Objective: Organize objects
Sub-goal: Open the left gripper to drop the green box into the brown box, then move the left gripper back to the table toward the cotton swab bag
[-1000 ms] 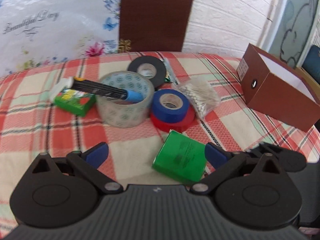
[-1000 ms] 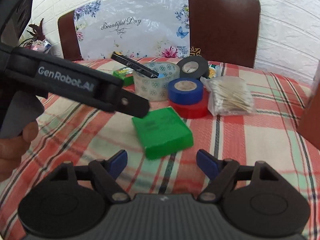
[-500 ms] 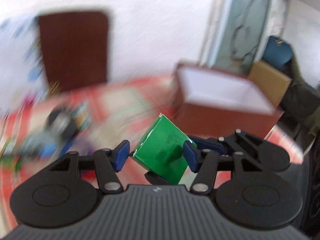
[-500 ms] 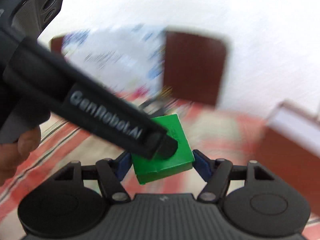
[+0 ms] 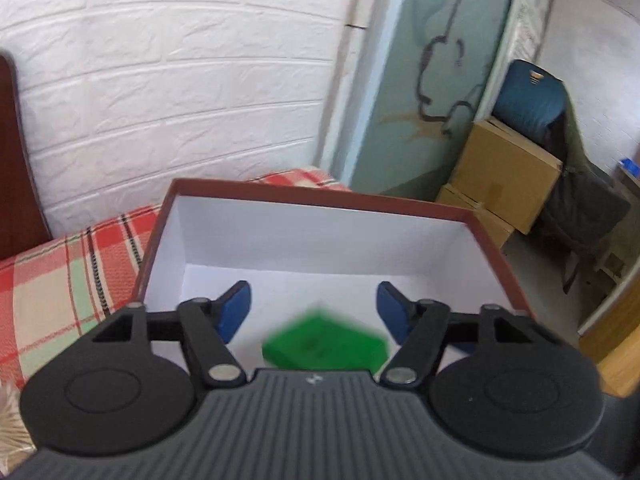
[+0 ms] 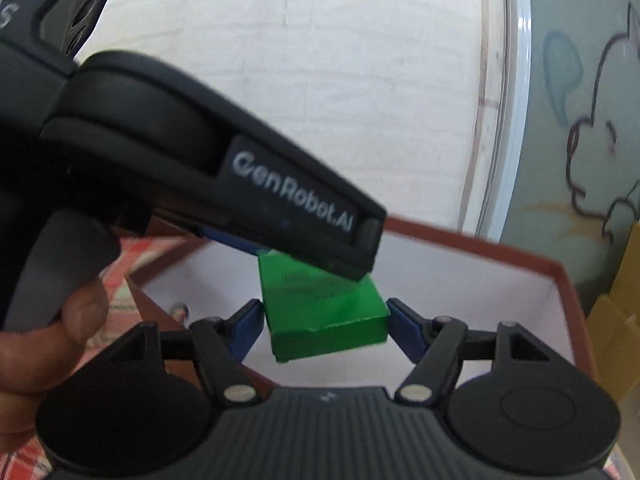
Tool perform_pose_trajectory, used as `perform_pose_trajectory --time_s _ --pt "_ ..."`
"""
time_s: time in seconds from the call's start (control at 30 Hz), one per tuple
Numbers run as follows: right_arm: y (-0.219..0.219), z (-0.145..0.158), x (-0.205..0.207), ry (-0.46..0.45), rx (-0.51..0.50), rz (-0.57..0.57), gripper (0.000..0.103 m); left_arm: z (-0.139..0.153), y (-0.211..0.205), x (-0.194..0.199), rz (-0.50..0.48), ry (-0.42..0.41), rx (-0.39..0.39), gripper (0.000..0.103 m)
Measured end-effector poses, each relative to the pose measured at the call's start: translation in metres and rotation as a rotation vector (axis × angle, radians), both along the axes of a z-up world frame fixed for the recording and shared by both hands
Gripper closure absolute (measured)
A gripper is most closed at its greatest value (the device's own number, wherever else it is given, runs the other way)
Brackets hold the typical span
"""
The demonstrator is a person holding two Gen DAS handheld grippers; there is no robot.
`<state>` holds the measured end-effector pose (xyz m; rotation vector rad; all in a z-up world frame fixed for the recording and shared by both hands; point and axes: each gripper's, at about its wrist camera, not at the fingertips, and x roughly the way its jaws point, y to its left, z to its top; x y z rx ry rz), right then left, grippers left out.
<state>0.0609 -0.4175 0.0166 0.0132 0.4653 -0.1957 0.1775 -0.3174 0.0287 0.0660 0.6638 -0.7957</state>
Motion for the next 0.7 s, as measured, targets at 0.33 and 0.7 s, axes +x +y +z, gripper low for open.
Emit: perform_pose_trajectory --time_s 0.33,0.7 --pt "-0.029 0.02 -0.061 -0.412 -0.177 -0.244 0.006 0.031 0.062 -0.016 0.158 -0.111 -0.053 0.022" --pt "0.03 -0.025 0.011 -0.293 -0.738 -0.155 0.0 0.023 0.162 -0.055 0.272 -0.085 0.012 0.019"
